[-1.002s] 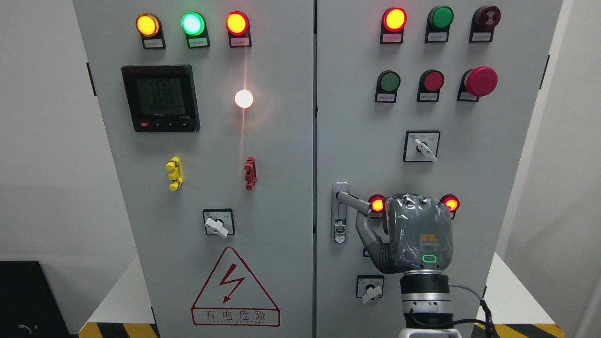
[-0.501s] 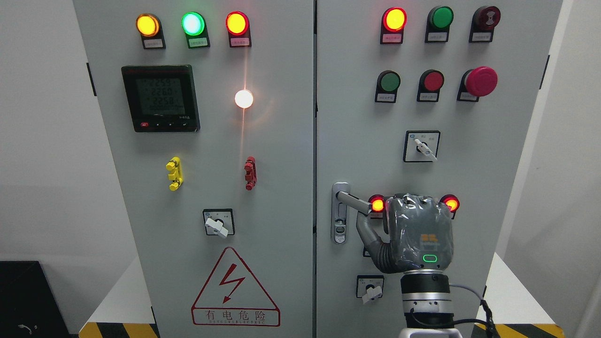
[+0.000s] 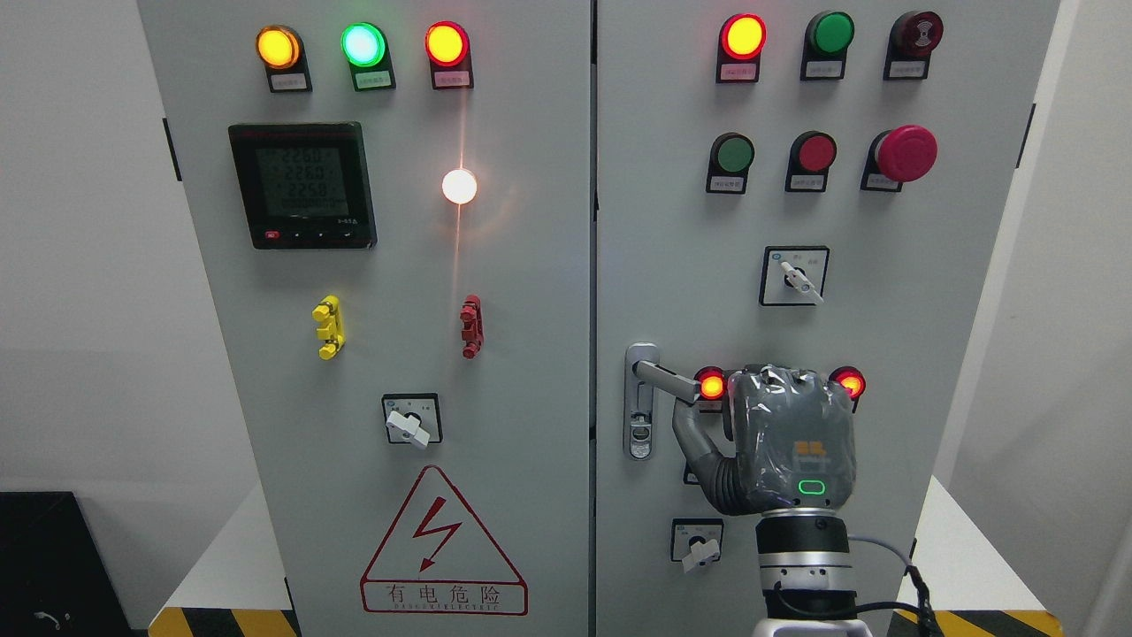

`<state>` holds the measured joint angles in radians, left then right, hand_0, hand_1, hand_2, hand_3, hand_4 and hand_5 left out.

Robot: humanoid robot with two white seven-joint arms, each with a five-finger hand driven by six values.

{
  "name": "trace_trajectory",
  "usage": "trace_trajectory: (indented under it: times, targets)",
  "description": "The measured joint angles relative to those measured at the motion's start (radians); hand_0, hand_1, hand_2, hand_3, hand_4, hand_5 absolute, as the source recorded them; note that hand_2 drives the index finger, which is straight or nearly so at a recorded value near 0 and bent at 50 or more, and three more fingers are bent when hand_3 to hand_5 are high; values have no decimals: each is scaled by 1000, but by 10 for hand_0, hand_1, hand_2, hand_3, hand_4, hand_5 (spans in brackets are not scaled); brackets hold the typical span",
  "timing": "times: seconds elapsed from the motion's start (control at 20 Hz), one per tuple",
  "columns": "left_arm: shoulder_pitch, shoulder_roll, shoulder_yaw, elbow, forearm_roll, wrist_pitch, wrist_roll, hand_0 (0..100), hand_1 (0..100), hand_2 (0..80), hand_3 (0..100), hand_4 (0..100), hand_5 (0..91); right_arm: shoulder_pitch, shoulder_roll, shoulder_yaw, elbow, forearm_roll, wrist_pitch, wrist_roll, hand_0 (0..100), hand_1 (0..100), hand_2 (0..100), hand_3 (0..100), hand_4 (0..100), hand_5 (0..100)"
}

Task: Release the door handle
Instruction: 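Hold the turned latch handle in the right hand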

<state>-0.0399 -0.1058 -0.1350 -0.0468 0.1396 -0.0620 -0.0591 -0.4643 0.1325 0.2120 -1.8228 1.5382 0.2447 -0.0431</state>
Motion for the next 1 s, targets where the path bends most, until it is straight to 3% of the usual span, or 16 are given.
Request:
trace_trajectory:
  times: [1.0]
  targets:
    - [0,0,0,0,0,0,0,120,556,0,0,0,0,-2,0,0,-3,0,0,2,527,397,971,1000,1000,1000]
